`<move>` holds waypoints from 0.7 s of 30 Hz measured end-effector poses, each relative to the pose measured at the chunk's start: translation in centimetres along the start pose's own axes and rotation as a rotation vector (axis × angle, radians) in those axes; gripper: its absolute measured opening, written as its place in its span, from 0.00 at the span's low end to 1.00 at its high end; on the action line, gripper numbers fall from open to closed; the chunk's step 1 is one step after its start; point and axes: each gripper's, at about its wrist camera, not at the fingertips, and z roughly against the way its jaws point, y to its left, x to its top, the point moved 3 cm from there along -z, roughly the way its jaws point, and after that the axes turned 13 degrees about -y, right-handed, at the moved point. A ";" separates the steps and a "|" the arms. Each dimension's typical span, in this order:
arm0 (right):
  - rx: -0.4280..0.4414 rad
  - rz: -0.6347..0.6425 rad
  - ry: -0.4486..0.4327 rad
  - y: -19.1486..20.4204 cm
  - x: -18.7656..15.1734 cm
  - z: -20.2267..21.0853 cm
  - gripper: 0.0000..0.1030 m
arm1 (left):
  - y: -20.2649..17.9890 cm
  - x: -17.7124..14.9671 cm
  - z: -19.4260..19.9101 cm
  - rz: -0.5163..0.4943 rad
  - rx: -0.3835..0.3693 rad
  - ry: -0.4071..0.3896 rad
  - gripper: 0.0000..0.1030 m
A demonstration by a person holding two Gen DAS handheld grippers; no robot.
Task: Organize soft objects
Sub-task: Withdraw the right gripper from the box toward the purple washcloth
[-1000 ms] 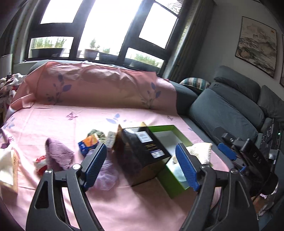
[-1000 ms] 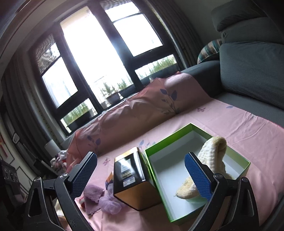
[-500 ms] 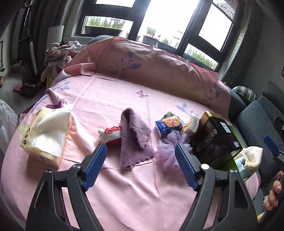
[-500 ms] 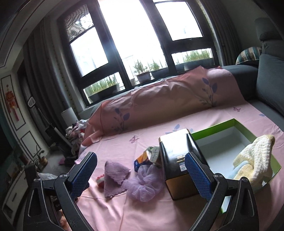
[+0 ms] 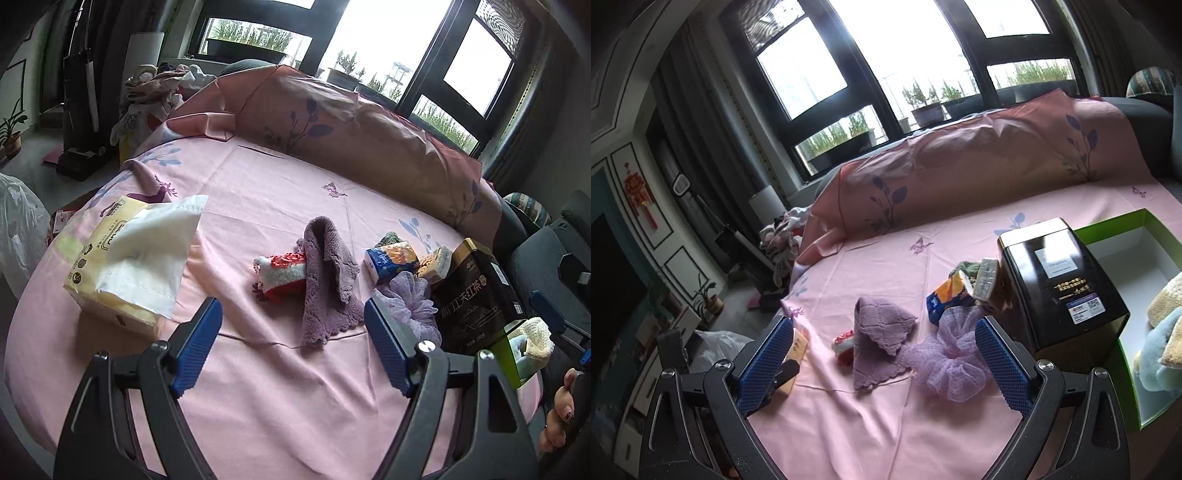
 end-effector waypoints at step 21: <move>0.056 -0.097 0.226 0.2 -4.6 -6.3 0.92 | 2.6 -2.1 -1.5 0.056 0.091 0.090 0.70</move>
